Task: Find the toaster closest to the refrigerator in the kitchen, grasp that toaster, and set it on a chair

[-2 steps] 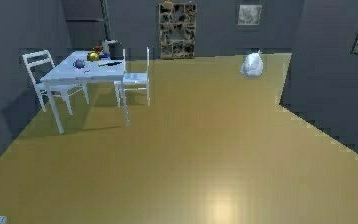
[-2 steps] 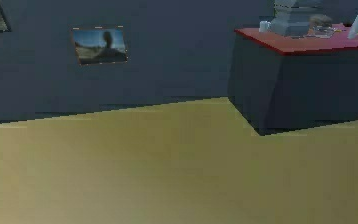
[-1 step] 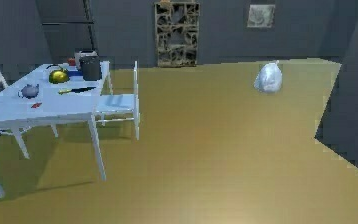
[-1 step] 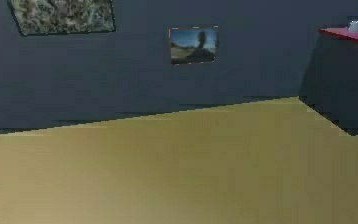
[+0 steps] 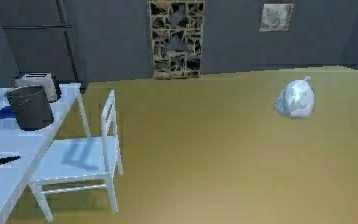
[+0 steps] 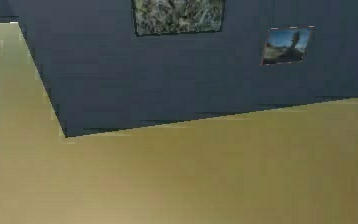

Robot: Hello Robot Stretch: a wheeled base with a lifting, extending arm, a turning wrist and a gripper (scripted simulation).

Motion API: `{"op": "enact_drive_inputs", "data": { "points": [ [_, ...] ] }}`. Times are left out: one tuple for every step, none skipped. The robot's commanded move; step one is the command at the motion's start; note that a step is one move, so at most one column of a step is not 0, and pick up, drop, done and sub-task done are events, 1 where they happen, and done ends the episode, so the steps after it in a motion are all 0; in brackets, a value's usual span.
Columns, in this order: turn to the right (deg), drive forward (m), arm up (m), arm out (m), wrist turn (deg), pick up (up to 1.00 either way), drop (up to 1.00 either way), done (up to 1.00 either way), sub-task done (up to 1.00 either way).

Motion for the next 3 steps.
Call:
{"op": "enact_drive_inputs", "data": {
  "points": [
    [0.0, 1.00, 0.00, 0.00, 0.0, 0.00, 0.00, 0.00, 0.00],
    [3.0, 0.00, 0.00, 0.00, 0.0, 0.00, 0.00, 0.00, 0.00],
    [0.0, 0.45, 0.00, 0.00, 0.0, 0.00, 0.00, 0.00, 0.00]
  ]
}}
